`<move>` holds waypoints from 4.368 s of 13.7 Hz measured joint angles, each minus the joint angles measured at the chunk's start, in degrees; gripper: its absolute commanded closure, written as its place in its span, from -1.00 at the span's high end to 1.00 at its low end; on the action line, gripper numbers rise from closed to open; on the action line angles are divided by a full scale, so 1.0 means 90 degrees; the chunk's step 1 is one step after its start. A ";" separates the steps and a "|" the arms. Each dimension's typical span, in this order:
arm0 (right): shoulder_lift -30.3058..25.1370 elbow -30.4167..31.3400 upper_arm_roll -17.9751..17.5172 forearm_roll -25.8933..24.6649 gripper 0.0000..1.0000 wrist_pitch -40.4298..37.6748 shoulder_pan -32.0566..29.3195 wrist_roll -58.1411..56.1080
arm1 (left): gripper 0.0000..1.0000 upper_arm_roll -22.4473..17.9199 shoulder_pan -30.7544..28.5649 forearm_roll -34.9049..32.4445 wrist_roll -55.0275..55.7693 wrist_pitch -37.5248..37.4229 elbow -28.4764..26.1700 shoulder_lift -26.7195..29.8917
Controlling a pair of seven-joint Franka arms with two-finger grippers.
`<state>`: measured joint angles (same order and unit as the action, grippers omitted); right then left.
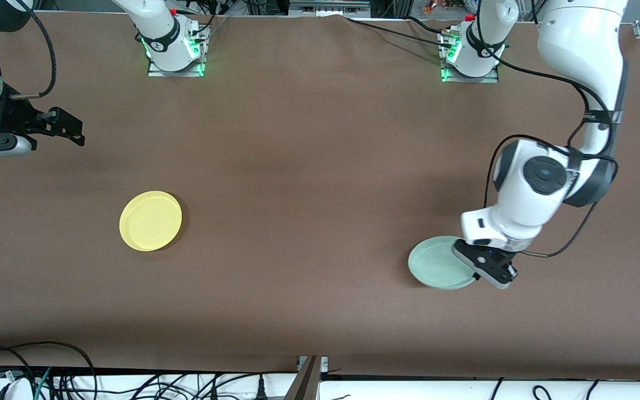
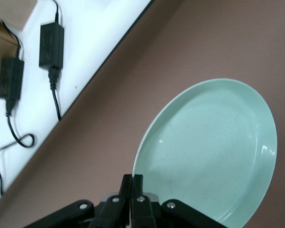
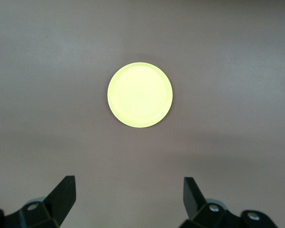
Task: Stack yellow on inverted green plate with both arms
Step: 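Lift the green plate with the left gripper and tilt it over, then lower the flipped green plate upside down onto the table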
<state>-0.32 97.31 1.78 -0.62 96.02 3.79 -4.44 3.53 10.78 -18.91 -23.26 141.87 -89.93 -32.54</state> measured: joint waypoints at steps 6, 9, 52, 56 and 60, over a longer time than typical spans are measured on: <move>0.0001 0.0000 0.0000 0.0000 1.00 -0.0021 0.0000 0.0000 | -1.00 0.0594 0.0609 -0.3903 0.2683 -0.0028 0.0001 -0.0002; 0.0001 0.0000 0.0004 0.0000 1.00 -0.0032 0.0000 0.0000 | -1.00 0.0852 0.0665 -0.4798 0.3383 -0.0437 -0.0003 -0.0007; 0.0005 0.0001 0.0006 0.0001 1.00 -0.0133 0.0000 0.0001 | 0.99 0.1982 0.4184 -0.6800 0.8729 -0.5679 0.1066 -0.2037; 0.0005 0.0001 0.0006 0.0001 1.00 -0.0133 0.0000 0.0001 | 1.00 0.1983 0.4080 -0.5938 0.9015 -0.4907 0.1375 -0.2156; 0.0005 0.0001 0.0006 0.0001 1.00 -0.0133 0.0000 0.0001 | 1.00 0.1983 0.3968 -0.5039 0.9699 -0.4376 0.1665 -0.2192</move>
<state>-0.28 97.32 1.83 -0.61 94.83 3.80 -4.43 21.38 46.49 -64.26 64.03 102.48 -74.94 -52.26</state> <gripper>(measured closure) 0.000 0.286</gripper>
